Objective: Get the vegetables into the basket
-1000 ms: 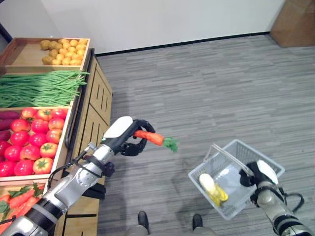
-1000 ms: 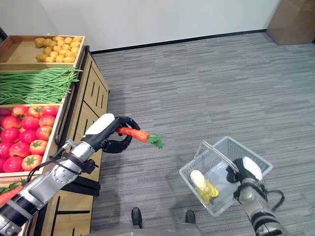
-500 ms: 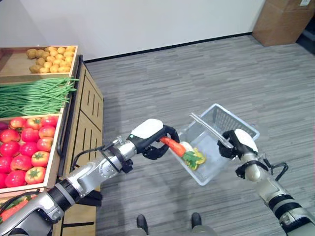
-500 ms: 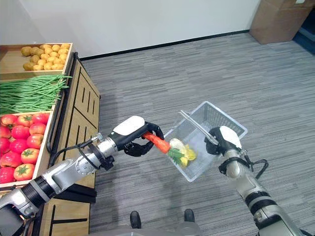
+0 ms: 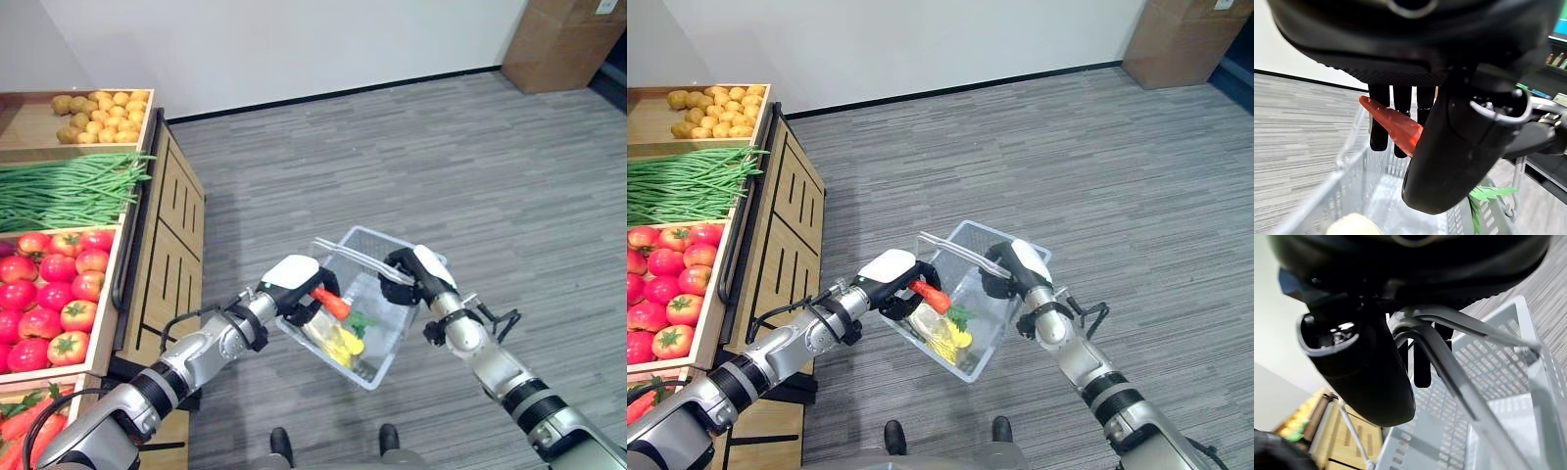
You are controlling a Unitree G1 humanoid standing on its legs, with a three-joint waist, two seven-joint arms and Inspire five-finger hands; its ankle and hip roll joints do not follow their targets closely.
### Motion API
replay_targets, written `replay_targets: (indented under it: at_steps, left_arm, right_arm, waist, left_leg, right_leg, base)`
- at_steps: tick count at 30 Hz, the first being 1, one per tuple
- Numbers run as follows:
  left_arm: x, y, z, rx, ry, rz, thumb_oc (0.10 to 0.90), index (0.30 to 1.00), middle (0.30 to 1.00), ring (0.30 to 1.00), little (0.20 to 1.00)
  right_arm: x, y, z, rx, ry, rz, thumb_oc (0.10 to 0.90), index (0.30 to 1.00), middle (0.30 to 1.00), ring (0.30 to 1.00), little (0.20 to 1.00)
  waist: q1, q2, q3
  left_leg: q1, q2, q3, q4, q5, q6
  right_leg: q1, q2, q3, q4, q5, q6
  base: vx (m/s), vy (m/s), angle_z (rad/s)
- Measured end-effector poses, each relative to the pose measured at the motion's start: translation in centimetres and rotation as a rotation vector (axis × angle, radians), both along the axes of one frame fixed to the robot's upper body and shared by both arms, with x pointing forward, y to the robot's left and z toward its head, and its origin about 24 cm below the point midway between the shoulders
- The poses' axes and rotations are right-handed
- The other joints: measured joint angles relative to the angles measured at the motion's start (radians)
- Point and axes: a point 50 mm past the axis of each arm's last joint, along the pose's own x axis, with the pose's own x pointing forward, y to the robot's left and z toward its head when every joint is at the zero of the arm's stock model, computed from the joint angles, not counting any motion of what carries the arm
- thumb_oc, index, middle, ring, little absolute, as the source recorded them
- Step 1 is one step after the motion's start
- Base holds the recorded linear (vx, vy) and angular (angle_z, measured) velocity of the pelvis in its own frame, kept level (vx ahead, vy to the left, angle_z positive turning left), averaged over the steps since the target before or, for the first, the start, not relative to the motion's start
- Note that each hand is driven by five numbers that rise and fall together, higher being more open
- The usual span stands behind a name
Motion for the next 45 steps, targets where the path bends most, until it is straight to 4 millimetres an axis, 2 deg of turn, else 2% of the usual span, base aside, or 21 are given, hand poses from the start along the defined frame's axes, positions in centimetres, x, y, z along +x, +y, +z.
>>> replay_targets:
  at_steps: [1,2,3,8,18,25,26,29,32,35,36,39,40,42,43,45]
  left_arm:
    - [-0.1,0.2,-0.3,-0.004,0.008,0.019,0.5,0.44,0.44,0.44,0.44]
    - [-0.2,0.3,-0.4,-0.007,0.012,0.033,0.798,0.857,0.857,0.857,0.857]
    - [-0.3,0.4,-0.6,-0.007,0.01,0.044,0.9,1.0,1.0,1.0,1.0]
    - [-0.5,1.0,-1.8,0.008,0.037,0.109,0.9,1.0,1.0,1.0,1.0]
    - [-0.9,1.9,-2.5,-0.023,0.051,0.195,0.9,1.0,1.0,1.0,1.0]
    - [-2.4,2.8,-4.0,-0.079,0.117,0.264,0.9,1.0,1.0,1.0,1.0]
    - [-3.4,3.5,-4.5,-0.149,0.165,0.319,0.9,1.0,1.0,1.0,1.0]
    - [-4.4,4.2,-5.3,-0.209,0.223,0.372,0.9,1.0,1.0,1.0,1.0]
    - [-6.8,6.2,-7.3,-0.245,0.329,0.494,0.9,1.0,1.0,1.0,1.0]
    - [-8.4,7.9,-9.4,-0.209,0.409,0.584,0.9,1.0,1.0,1.0,1.0]
    - [-9.7,9.0,-10.7,-0.175,0.465,0.64,0.9,1.0,1.0,1.0,1.0]
    - [-12.0,10.7,-12.5,-0.107,0.557,0.719,0.9,1.0,1.0,1.0,1.0]
    - [-13.7,11.6,-14.1,-0.07,0.636,0.789,0.9,1.0,1.0,1.0,1.0]
    - [-15.5,12.2,-15.2,-0.037,0.7,0.846,0.9,1.0,1.0,1.0,1.0]
    - [-17.0,12.6,-16.3,-0.003,0.767,0.907,0.9,1.0,1.0,1.0,1.0]
    - [-18.0,12.8,-16.8,0.064,0.798,0.889,0.9,1.0,1.0,1.0,1.0]
  right_arm:
    - [0.0,0.4,0.2,0.022,-0.007,0.01,0.4,0.3,0.3,0.3,0.3]
    - [0.0,0.7,0.5,0.035,-0.014,0.017,0.4,0.3,0.3,0.3,0.3]
    - [0.0,0.9,0.7,0.048,-0.021,0.023,0.4,0.3,0.3,0.3,0.3]
    - [0.1,1.5,1.3,0.094,-0.038,0.038,0.4,0.3,0.3,0.3,0.3]
    - [-0.1,1.1,0.7,0.086,-0.016,0.02,0.4,0.3,0.3,0.3,0.3]
    - [-0.4,-1.0,-2.4,0.023,0.093,-0.089,0.4,0.3,0.3,0.3,0.3]
    - [-0.8,-2.4,-3.7,-0.025,0.139,-0.156,0.4,0.3,0.3,0.3,0.3]
    - [-1.9,-4.6,-5.0,-0.065,0.192,-0.256,0.4,0.3,0.3,0.3,0.3]
    - [-3.5,-7.4,-6.7,-0.144,0.27,-0.375,0.4,0.3,0.3,0.3,0.3]
    - [-4.6,-9.1,-7.5,-0.173,0.312,-0.448,0.4,0.3,0.3,0.3,0.3]
    - [-5.1,-10.0,-7.9,-0.197,0.337,-0.482,0.4,0.3,0.3,0.3,0.3]
    - [-6.1,-11.3,-8.6,-0.226,0.385,-0.543,0.4,0.3,0.3,0.3,0.3]
    - [-6.8,-12.4,-9.0,-0.257,0.422,-0.577,0.4,0.3,0.3,0.3,0.3]
    - [-7.3,-13.0,-9.3,-0.275,0.448,-0.599,0.4,0.3,0.3,0.3,0.3]
    - [-8.2,-13.8,-9.8,-0.296,0.493,-0.631,0.4,0.3,0.3,0.3,0.3]
    - [-8.7,-14.5,-10.0,-0.316,0.525,-0.658,0.4,0.3,0.3,0.3,0.3]
  waist:
    - [-0.001,-0.001,-0.001]
    - [-0.001,-0.002,0.0]
    - [-0.001,-0.003,0.0]
    - [0.001,-0.014,-0.002]
    - [0.001,-0.027,-0.002]
    - [0.007,-0.028,-0.003]
    - [0.012,-0.028,-0.003]
    - [0.032,-0.028,-0.004]
    - [0.034,-0.027,-0.004]
    - [0.051,-0.023,-0.008]
    - [0.056,-0.021,-0.009]
    - [0.059,-0.019,-0.011]
    - [0.065,-0.012,-0.017]
    - [0.07,-0.009,-0.018]
    - [0.074,-0.005,-0.021]
    - [0.081,0.002,-0.027]
  left_leg:
    - [0.0,0.0,0.001,0.0,0.0,0.0]
    - [0.0,0.0,0.003,0.0,0.0,0.0]
    - [0.0,0.0,0.004,0.0,0.0,0.0]
    - [0.0,0.002,0.004,0.0,0.0,0.0]
    - [0.004,0.002,0.009,0.0,0.0,0.001]
    - [0.009,0.002,0.004,0.0,0.0,0.001]
    - [0.009,0.002,-0.002,0.0,0.0,0.001]
    - [0.008,0.002,-0.007,0.0,0.0,0.001]
    - [0.006,0.0,-0.038,0.0,0.0,0.001]
    - [0.006,0.001,-0.042,0.0,0.0,0.001]
    - [0.004,0.0,-0.048,0.0,0.0,0.001]
    - [0.003,-0.001,-0.06,0.0,0.0,0.001]
    - [-0.002,0.0,-0.068,0.0,0.0,0.001]
    - [-0.005,0.0,-0.071,0.0,0.001,0.001]
    - [-0.007,-0.001,-0.082,0.0,0.001,0.001]
    - [-0.018,-0.002,-0.091,0.0,0.003,0.001]
  right_leg:
    - [-0.001,0.0,0.001,0.0,0.0,0.0]
    - [-0.002,0.0,0.002,0.0,0.0,0.0]
    - [-0.002,0.0,0.002,0.0,0.0,0.0]
    - [-0.002,0.001,0.003,0.0,0.0,0.0]
    - [-0.001,0.002,0.008,0.0,0.001,0.0]
    - [0.009,0.001,0.001,0.0,0.001,0.0]
    - [0.012,0.001,-0.004,0.0,0.0,-0.001]
    - [0.015,0.001,-0.009,-0.001,-0.001,-0.001]
    - [0.03,0.0,-0.037,-0.001,-0.009,-0.001]
    - [0.032,-0.001,-0.041,-0.002,-0.011,-0.001]
    - [0.034,-0.001,-0.048,-0.003,-0.012,-0.001]
    - [0.041,-0.001,-0.061,-0.004,-0.017,-0.002]
    - [0.043,-0.003,-0.067,-0.004,-0.019,-0.001]
    - [0.04,-0.003,-0.071,-0.005,-0.02,-0.001]
    - [0.041,-0.003,-0.08,-0.005,-0.023,-0.001]
    - [0.035,-0.003,-0.086,-0.005,-0.023,-0.001]
  base:
    - [0.0,0.006,-0.04]
    - [0.0,0.009,-0.04]
    - [0.0,0.0,0.0]
    - [0.0,0.0,0.0]
    - [0.0,0.0,-0.01]
    - [0.0,-0.005,0.03]
    - [0.01,-0.014,0.08]
    - [0.01,-0.012,0.08]
    - [0.0,-0.014,0.22]
    - [0.0,-0.01,0.1]
    - [-0.01,-0.009,0.13]
    - [-0.02,-0.013,0.15]
    - [-0.01,-0.02,0.12]
    - [-0.02,-0.021,0.12]
    - [-0.03,-0.018,0.16]
    - [-0.02,-0.017,0.14]
